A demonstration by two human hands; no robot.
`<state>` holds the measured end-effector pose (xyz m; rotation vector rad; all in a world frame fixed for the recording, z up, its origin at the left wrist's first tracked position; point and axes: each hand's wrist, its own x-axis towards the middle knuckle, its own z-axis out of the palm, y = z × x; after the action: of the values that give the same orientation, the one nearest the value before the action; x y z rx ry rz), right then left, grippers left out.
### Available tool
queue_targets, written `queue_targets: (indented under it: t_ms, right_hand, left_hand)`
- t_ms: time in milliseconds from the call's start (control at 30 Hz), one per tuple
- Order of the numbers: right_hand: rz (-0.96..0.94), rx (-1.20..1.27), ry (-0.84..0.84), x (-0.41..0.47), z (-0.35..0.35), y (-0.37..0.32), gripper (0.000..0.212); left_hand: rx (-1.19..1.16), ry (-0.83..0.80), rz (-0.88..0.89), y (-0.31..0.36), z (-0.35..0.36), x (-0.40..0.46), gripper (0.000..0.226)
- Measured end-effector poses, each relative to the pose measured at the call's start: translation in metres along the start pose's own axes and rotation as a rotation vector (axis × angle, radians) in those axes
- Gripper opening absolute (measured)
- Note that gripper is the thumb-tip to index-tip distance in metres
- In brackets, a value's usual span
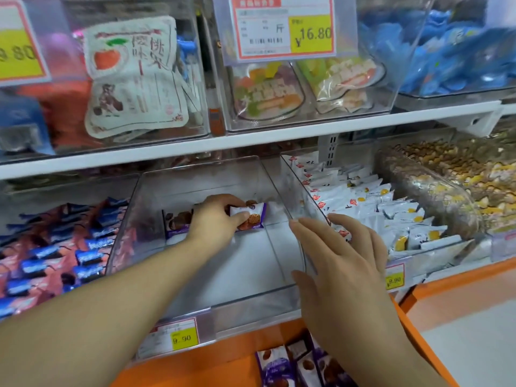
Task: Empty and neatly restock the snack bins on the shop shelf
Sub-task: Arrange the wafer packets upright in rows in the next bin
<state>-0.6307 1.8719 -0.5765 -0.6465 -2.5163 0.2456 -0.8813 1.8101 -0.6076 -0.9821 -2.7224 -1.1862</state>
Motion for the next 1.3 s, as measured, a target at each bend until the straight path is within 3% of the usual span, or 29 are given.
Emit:
queue_targets:
  t_ms: [267, 667, 767, 933, 1000, 1133, 1300]
  right_hand:
    - [-0.013, 0.057, 0.046, 0.003, 0.010, 0.005, 0.079]
    - [-0.035, 0.150, 0.107, -0.002, 0.017, 0.016, 0.075]
    - [-0.035, 0.162, 0.090, -0.003, 0.016, 0.019, 0.073]
    - [-0.116, 0.309, 0.108, -0.006, -0.009, 0.013, 0.050]
    - [-0.188, 0.451, 0.017, -0.010, -0.025, 0.007, 0.035]
    - [-0.156, 0.561, -0.471, -0.037, -0.035, 0.009, 0.019]
    - [0.059, 0.243, -0.760, -0.105, 0.035, 0.075, 0.028]
  left_hand:
    - [0.198, 0.077, 0.110, -0.023, 0.025, 0.021, 0.023]
    - [0.075, 0.059, 0.036, -0.007, 0.007, 0.006, 0.038]
    - [-0.022, 0.091, 0.048, 0.013, -0.017, -0.020, 0.031]
    - [-0.131, 0.065, 0.239, 0.049, -0.070, -0.119, 0.019]
    - [-0.202, -0.006, 0.265, 0.053, -0.080, -0.166, 0.014]
    - [-0.252, -0.263, 0.222, 0.021, -0.049, -0.241, 0.009]
    - [-0.101, -0.485, 0.045, -0.058, 0.040, -0.286, 0.015]
